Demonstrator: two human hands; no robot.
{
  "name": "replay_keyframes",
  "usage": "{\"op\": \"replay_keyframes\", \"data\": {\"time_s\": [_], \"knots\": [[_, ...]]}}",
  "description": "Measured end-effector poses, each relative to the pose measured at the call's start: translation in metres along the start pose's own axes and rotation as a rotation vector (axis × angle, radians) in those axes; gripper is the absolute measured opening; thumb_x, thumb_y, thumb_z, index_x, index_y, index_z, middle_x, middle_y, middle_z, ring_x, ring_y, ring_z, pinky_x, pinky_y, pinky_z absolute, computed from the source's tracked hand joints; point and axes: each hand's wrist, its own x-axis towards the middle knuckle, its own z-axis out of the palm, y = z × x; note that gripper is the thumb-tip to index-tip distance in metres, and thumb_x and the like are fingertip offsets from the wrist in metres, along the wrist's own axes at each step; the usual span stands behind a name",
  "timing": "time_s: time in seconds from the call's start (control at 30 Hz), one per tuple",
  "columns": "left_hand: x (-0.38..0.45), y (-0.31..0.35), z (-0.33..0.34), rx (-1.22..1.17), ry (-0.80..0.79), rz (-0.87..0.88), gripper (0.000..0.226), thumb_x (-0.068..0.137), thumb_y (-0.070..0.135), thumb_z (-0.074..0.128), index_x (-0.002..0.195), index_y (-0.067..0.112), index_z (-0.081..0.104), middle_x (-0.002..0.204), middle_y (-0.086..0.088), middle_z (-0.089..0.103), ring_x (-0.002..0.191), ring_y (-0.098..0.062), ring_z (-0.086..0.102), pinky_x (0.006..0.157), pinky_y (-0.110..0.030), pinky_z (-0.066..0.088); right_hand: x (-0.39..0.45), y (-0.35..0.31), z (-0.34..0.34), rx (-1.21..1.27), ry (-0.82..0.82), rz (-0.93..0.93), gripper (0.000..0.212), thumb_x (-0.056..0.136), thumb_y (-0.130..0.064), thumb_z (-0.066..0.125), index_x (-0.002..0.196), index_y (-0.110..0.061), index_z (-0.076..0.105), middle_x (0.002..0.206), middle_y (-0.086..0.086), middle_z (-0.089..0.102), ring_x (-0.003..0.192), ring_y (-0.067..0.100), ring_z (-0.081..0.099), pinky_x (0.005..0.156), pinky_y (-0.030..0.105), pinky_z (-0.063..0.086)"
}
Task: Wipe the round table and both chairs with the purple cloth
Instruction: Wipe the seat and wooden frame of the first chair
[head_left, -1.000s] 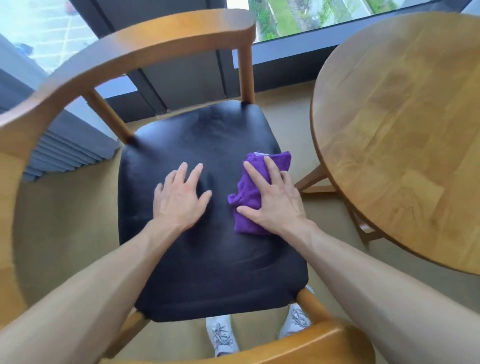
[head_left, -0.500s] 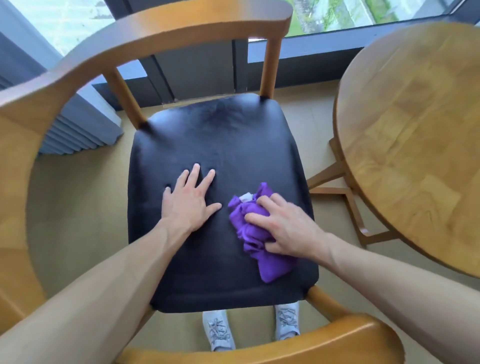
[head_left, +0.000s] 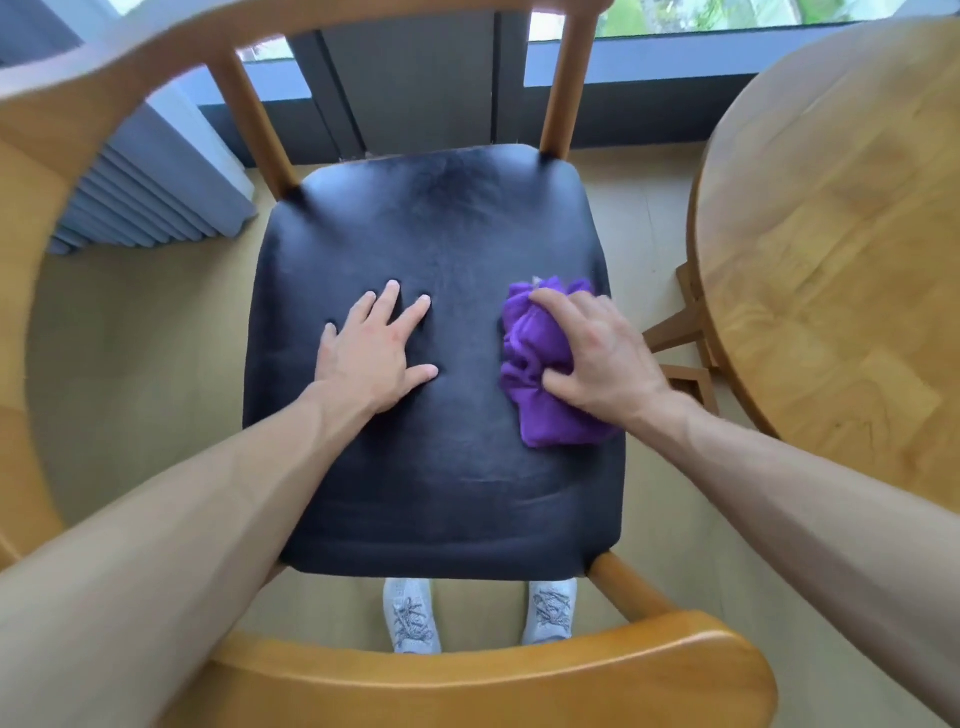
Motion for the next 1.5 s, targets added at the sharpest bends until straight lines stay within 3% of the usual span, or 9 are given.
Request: {"op": "replay_keyframes", "data": {"time_s": [0.2, 0.4, 0.53, 0.63, 0.73, 0.83, 0.97, 1.27, 1.5], "knots": [[-0.001, -0.001, -0.002, -0.012, 0.003, -0.003, 0.087, 0.087, 0.070, 0.053, 0.156, 0.045, 0.006, 0.167, 0.008, -0.002, 0.153, -0.018, 0.005, 0.117, -0.056, 0.028, -0.049, -0.046, 0.026, 0.083, -0.359, -0.525, 0.083, 0.071, -0.031, 0.070, 0.146, -0.016, 0.039, 0.117, 0.003, 0.057, 0.101, 0.023, 0.048, 0.094, 0.032, 0.041], [-0.003, -0.001, -0.002, -0.019, 0.015, 0.000, 0.087, 0.086, 0.071, 0.053, 0.156, 0.046, 0.008, 0.167, 0.009, 0.000, 0.153, -0.018, 0.007, 0.116, -0.056, 0.028, -0.093, -0.024, 0.016, 0.042, -0.625, -0.765, 0.062, 0.075, -0.024, 0.072, 0.133, -0.019, 0.050, 0.109, 0.000, 0.056, 0.096, 0.022, 0.044, 0.082, 0.035, 0.044], [-0.002, -0.001, -0.003, -0.028, 0.012, -0.001, 0.086, 0.086, 0.072, 0.052, 0.156, 0.047, 0.009, 0.167, 0.010, 0.000, 0.153, -0.018, 0.007, 0.116, -0.055, 0.029, -0.092, 0.012, -0.004, -0.100, -0.625, -0.781, 0.039, 0.079, -0.025, 0.066, 0.117, -0.022, 0.057, 0.108, -0.001, 0.054, 0.092, 0.021, 0.044, 0.080, 0.032, 0.043], [-0.003, -0.001, -0.003, -0.031, 0.008, -0.009, 0.086, 0.086, 0.071, 0.053, 0.156, 0.046, 0.009, 0.167, 0.009, 0.001, 0.153, -0.018, 0.006, 0.116, -0.055, 0.029, -0.094, 0.044, -0.017, -0.168, -0.486, -0.694, 0.023, 0.090, -0.024, 0.055, 0.113, -0.022, 0.060, 0.108, 0.000, 0.056, 0.087, 0.021, 0.045, 0.079, 0.032, 0.044], [-0.002, 0.000, -0.003, -0.035, 0.007, -0.015, 0.086, 0.086, 0.069, 0.054, 0.156, 0.045, 0.010, 0.167, 0.009, 0.001, 0.153, -0.019, 0.007, 0.116, -0.056, 0.028, -0.101, 0.055, -0.016, -0.170, -0.353, -0.515, 0.033, 0.086, -0.024, 0.061, 0.118, -0.021, 0.057, 0.115, 0.002, 0.054, 0.095, 0.023, 0.047, 0.080, 0.033, 0.048], [-0.002, -0.001, -0.002, -0.036, 0.009, -0.016, 0.085, 0.086, 0.068, 0.055, 0.156, 0.045, 0.011, 0.167, 0.009, 0.001, 0.153, -0.019, 0.006, 0.116, -0.057, 0.028, -0.092, 0.047, -0.007, -0.013, -0.141, -0.218, 0.053, 0.072, -0.019, 0.069, 0.122, -0.020, 0.053, 0.122, 0.003, 0.051, 0.104, 0.024, 0.045, 0.083, 0.038, 0.051], [-0.002, -0.001, -0.002, -0.039, 0.010, -0.007, 0.085, 0.086, 0.067, 0.056, 0.156, 0.044, 0.012, 0.167, 0.008, 0.003, 0.153, -0.019, 0.007, 0.114, -0.059, 0.029, -0.061, 0.039, 0.004, 0.105, 0.106, 0.179, 0.055, 0.069, -0.016, 0.065, 0.122, -0.022, 0.053, 0.125, 0.003, 0.051, 0.106, 0.030, 0.046, 0.090, 0.042, 0.048], [-0.002, 0.009, -0.006, -0.036, -0.043, -0.049, 0.084, 0.090, 0.057, 0.060, 0.156, 0.040, 0.011, 0.167, 0.005, 0.000, 0.154, -0.021, 0.003, 0.113, -0.063, 0.030, -0.124, 0.025, 0.026, 0.284, 0.102, 0.332, 0.042, 0.066, -0.026, 0.062, 0.108, -0.022, 0.057, 0.104, -0.001, 0.049, 0.092, 0.026, 0.055, 0.079, 0.033, 0.048], [-0.004, 0.050, -0.010, -0.080, -0.088, -0.198, 0.082, 0.085, 0.015, 0.058, 0.155, 0.022, 0.014, 0.165, -0.007, -0.003, 0.150, -0.032, 0.003, 0.101, -0.059, 0.039, -0.150, 0.020, 0.023, 0.351, -0.027, 0.267, 0.040, 0.063, -0.022, 0.062, 0.102, -0.022, 0.057, 0.096, -0.003, 0.050, 0.086, 0.021, 0.055, 0.075, 0.035, 0.049]]}}
